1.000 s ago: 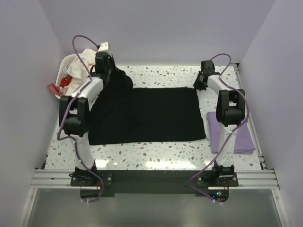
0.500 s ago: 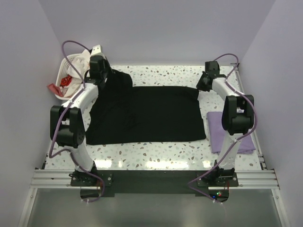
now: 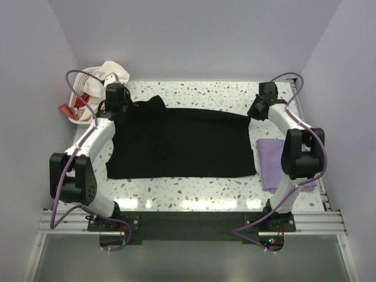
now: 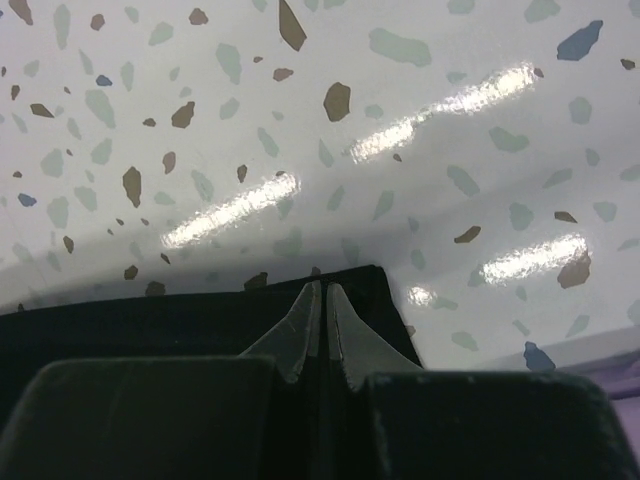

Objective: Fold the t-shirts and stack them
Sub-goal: Fold the tshirt

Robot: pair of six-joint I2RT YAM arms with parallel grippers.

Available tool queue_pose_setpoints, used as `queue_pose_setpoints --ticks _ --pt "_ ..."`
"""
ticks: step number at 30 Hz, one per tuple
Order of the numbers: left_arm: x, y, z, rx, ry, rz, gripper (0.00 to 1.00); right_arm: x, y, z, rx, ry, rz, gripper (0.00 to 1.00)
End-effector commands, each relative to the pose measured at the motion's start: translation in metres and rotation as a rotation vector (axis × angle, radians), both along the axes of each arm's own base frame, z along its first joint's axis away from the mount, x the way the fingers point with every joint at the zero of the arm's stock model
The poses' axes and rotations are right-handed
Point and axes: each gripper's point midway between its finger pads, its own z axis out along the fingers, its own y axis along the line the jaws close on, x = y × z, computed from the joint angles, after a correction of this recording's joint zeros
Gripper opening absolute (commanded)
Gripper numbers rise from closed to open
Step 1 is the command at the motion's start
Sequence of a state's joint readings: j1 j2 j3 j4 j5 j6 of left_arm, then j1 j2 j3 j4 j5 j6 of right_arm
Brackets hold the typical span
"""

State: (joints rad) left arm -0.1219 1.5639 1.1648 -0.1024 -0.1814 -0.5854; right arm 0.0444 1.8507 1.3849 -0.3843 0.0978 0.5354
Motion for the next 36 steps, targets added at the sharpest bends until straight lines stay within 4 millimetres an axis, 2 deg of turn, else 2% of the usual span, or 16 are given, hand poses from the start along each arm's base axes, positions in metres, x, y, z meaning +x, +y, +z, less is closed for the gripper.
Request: queue_pose_setpoints --ticks 1,2,7,8,15,17,19,22,28,36 --pt "-0.024 0.008 0.005 -0.043 0.013 0.056 0.00 -0.005 -0.011 0.017 -0.025 -0.049 -0.046 0.00" --pt "-0.032 0.008 -0.003 -0.050 0.036 0.060 0.00 -0.007 -0.010 0.018 -0.020 -0.054 -0.048 0.00" --pt "-0.058 0.005 -0.008 -0.081 0.059 0.049 0.00 -0.021 -0.011 0.008 -0.021 -0.033 -0.051 0.00" --pt "-0.065 0.008 -0.015 -0.075 0.081 0.053 0.00 -0.023 -0.012 0.007 -0.026 -0.030 -0.052 0.00" --pt "-0.100 0.021 -0.011 -0.031 0.093 0.071 0.00 -0.040 -0.015 -0.002 -0.034 -0.001 -0.060 0.00" --pt "-0.110 0.025 -0.018 -0.016 0.118 0.080 0.00 -0.043 -0.012 0.000 -0.016 -0.015 -0.055 0.00" --pt "-0.116 0.029 -0.018 -0.002 0.118 0.090 0.00 -0.049 -0.012 -0.005 -0.015 -0.007 -0.056 0.00" --pt "-0.131 0.038 -0.028 0.024 0.138 0.123 0.00 -0.057 -0.016 -0.009 -0.032 0.001 -0.066 0.00" --pt "-0.146 0.047 -0.035 0.032 0.150 0.139 0.00 -0.068 -0.013 -0.018 -0.017 0.012 -0.063 0.00" --pt "-0.150 0.055 -0.024 0.017 0.117 0.152 0.00 -0.079 -0.013 -0.020 -0.012 0.010 -0.066 0.00"
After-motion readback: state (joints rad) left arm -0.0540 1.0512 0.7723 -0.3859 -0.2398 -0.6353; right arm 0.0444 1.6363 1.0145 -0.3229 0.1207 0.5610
